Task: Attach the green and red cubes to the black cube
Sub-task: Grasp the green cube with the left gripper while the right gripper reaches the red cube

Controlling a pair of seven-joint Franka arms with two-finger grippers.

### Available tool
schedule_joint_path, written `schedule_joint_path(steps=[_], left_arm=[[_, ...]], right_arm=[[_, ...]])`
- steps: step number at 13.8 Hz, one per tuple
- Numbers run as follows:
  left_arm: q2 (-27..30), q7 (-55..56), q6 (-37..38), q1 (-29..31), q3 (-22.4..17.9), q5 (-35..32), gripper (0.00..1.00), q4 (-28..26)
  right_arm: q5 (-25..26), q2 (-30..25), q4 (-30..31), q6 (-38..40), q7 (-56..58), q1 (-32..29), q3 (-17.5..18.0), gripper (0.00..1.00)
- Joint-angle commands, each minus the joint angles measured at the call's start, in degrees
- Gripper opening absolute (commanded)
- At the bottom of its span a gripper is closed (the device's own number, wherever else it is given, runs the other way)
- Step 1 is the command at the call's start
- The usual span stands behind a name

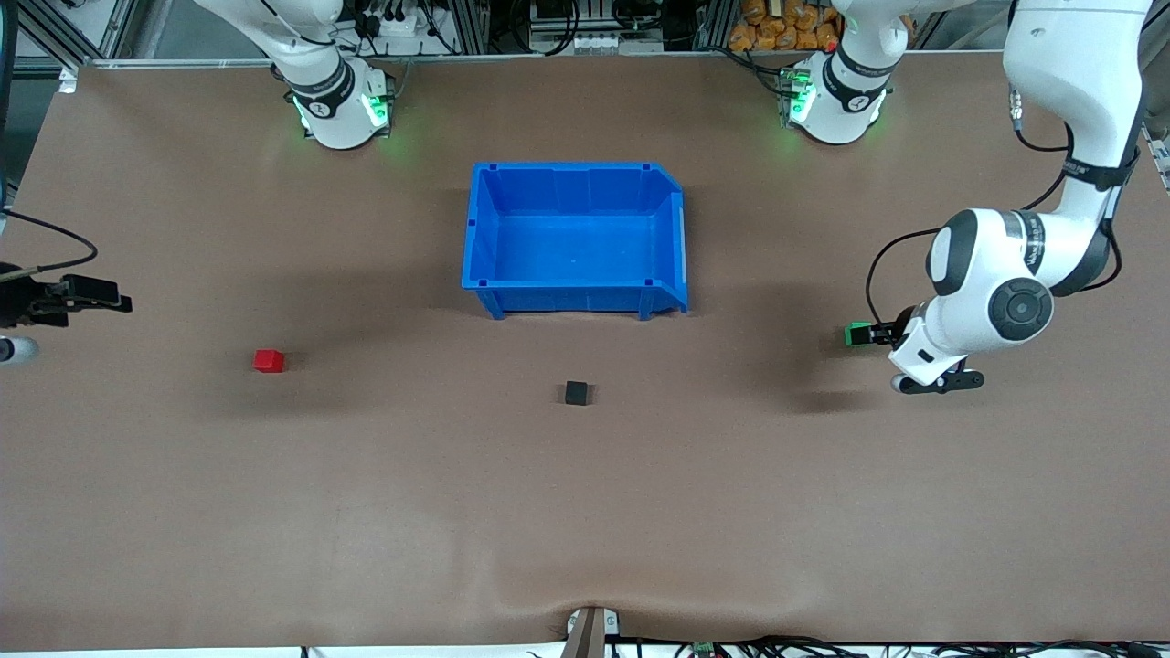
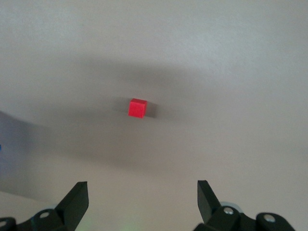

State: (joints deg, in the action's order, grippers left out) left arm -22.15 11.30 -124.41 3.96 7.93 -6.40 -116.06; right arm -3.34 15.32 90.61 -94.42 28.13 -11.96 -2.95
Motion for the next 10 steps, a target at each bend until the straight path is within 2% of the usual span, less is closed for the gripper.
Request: schedule_joint_path(steps=[1,5,10], left_arm=[[-1.5,0.6,-1.7,0.5,0.2,0.4,1.0,-0.2],[-3.9,0.6,-3.4,1.2,0.3,0.3,0.92,-0.2],[-5.4,0.6,-4.1,1.2,0.3,0.4,0.88,-0.3]], right_arm=[[-2.5,-0.1,2.8,-4.1,4.6,-1.0,0.6,1.0],[-3.7,2.1,4.5,-9.0,5.3,1.6,0.7,1.0],[-6.0,2.6,13.9,-20.2,14.6,3.0,0.7,1.0]])
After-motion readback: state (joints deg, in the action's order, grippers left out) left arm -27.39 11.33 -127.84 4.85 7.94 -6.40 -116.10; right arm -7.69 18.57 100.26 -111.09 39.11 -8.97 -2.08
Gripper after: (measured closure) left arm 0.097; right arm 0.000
